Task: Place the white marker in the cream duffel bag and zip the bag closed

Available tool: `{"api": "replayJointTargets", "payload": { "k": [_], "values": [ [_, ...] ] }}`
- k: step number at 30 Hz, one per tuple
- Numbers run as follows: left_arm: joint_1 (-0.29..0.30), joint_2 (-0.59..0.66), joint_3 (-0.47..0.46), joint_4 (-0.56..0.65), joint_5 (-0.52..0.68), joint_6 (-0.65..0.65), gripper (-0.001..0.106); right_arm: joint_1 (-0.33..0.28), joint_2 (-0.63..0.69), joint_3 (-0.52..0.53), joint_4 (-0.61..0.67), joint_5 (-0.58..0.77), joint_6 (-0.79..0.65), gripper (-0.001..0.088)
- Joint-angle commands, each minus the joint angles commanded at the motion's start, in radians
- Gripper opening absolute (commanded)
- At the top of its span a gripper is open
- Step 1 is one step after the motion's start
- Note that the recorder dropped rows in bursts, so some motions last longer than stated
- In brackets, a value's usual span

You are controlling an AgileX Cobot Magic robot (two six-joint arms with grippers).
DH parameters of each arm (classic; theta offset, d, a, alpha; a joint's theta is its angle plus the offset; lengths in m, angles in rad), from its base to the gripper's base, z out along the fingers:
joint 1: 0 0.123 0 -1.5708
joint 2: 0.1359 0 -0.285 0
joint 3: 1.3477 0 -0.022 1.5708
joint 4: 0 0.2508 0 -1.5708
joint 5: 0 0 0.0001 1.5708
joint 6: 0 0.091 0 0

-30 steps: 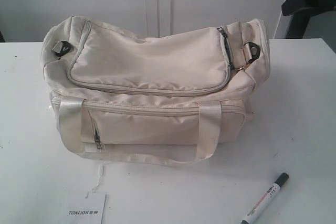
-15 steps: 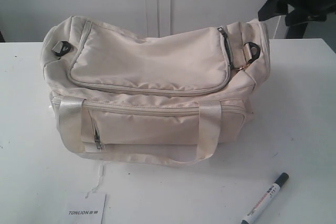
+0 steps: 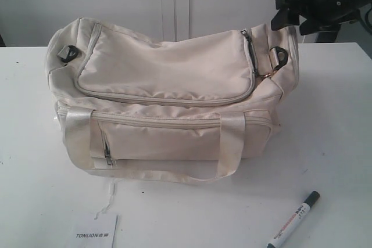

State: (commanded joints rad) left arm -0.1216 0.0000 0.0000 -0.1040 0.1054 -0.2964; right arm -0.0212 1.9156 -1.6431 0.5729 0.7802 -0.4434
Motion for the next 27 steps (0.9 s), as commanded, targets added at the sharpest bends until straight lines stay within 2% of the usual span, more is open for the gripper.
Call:
{"api": "replayJointTargets", "payload": {
  "k": [1, 3, 5, 6, 11, 14, 16, 18, 20, 22, 24, 27],
  "values": [
    [0.0, 0.0, 0.0, 0.0, 0.0, 0.0, 0.0, 0.0, 0.0, 0.0, 0.0, 0.0, 0.0, 0.0546],
    [0.0, 0.0, 0.0, 0.0, 0.0, 0.0, 0.0, 0.0, 0.0, 0.0, 0.0, 0.0, 0.0, 0.0388],
    [0.0, 0.0, 0.0, 0.0, 0.0, 0.0, 0.0, 0.0, 0.0, 0.0, 0.0, 0.0, -0.016, 0.015],
    [0.0, 0.0, 0.0, 0.0, 0.0, 0.0, 0.0, 0.0, 0.0, 0.0, 0.0, 0.002, -0.032, 0.0],
    [0.0, 0.0, 0.0, 0.0, -0.008, -0.002, 0.0, 0.0, 0.0, 0.0, 0.011, 0.01, -0.032, 0.0],
    [0.0, 0.0, 0.0, 0.0, -0.016, -0.075, 0.0, 0.0, 0.0, 0.0, 0.011, 0.012, -0.032, 0.0],
    [0.0, 0.0, 0.0, 0.0, -0.077, -0.152, 0.0, 0.0, 0.0, 0.0, 0.013, 0.014, -0.032, 0.0],
    [0.0, 0.0, 0.0, 0.0, -0.262, -0.177, 0.0, 0.0, 0.0, 0.0, 0.013, 0.014, -0.032, 0.0],
    [0.0, 0.0, 0.0, 0.002, -0.371, -0.178, 0.0, 0.0, 0.0, 0.0, 0.013, 0.014, -0.032, 0.0],
    [0.0, 0.0, -0.027, 0.016, -0.347, -0.176, 0.0, 0.0, 0.0, 0.0, 0.013, 0.009, -0.032, 0.0],
    [0.0, 0.017, -0.089, 0.043, -0.231, -0.173, 0.0, 0.0, 0.0, 0.0, 0.013, 0.003, -0.032, 0.0],
    [0.0, 0.071, -0.154, 0.094, -0.124, -0.173, 0.0, 0.0, 0.0, 0.0, 0.013, 0.003, -0.032, 0.0]
  ]
}}
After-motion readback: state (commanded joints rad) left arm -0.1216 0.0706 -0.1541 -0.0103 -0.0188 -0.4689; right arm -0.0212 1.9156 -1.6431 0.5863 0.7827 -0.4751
